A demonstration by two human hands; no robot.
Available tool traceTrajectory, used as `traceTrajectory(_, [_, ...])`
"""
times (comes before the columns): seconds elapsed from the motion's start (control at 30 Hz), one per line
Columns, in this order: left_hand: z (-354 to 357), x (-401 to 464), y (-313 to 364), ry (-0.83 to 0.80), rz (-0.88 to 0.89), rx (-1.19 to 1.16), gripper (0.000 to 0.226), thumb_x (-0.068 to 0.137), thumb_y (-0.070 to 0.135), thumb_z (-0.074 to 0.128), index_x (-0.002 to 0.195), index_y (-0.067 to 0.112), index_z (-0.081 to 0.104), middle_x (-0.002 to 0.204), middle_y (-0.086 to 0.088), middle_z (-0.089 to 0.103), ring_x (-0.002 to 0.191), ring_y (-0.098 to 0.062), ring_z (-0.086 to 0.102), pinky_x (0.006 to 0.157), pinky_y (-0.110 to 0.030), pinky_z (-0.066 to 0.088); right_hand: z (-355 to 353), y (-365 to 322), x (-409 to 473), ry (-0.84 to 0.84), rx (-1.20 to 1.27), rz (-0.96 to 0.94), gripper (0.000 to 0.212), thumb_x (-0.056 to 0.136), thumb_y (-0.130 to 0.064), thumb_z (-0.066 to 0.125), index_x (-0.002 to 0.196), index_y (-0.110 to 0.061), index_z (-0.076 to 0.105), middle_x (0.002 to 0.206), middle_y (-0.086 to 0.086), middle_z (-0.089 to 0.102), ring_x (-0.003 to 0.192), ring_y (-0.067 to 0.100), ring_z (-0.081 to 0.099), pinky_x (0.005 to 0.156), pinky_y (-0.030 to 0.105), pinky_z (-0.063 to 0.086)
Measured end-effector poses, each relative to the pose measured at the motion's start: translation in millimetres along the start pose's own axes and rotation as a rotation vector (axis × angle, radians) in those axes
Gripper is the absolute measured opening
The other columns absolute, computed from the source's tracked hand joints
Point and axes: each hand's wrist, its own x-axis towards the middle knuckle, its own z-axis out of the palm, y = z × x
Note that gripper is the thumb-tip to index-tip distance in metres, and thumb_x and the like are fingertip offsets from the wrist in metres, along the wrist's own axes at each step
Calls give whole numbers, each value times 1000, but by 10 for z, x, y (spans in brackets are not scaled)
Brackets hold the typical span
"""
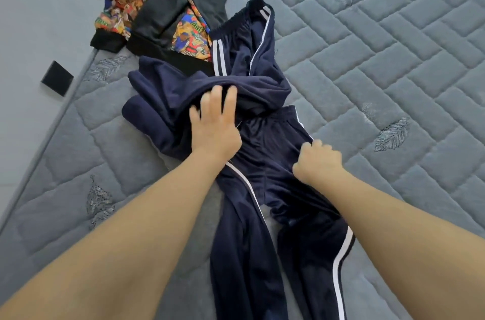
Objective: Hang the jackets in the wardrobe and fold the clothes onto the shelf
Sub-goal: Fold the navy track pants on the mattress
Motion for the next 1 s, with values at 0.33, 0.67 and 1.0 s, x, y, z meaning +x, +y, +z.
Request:
traceTrajectory(0.33, [278,234,-287,-315,-113,388,52,101,39,25,146,20,42,163,-5,3,146,-38,6,106,-77,2,407,-321,366,203,180,-83,56,90,-26,55,139,-37,31,133,13,28,120,37,33,95,50,35])
traceTrajectory(0.67, [409,-670,149,-403,-253,41,56,89,29,50,138,17,26,129,-14,42,111,-35,46,75,-41,40,330,23,397,-6,648,93,37,89,-9,47,123,-8,31,96,12,54,83,31,51,73,38,40])
traceTrajectory(1.0, [429,-918,697,-625,-229,-415,20,82,26,52,99,15,54,125,-13,43,104,-38,54,93,-40,43,1022,1269,55,-73,529,404,27,83,-3,50,108,0,61,115,22,64,107,38,60,76,32,42])
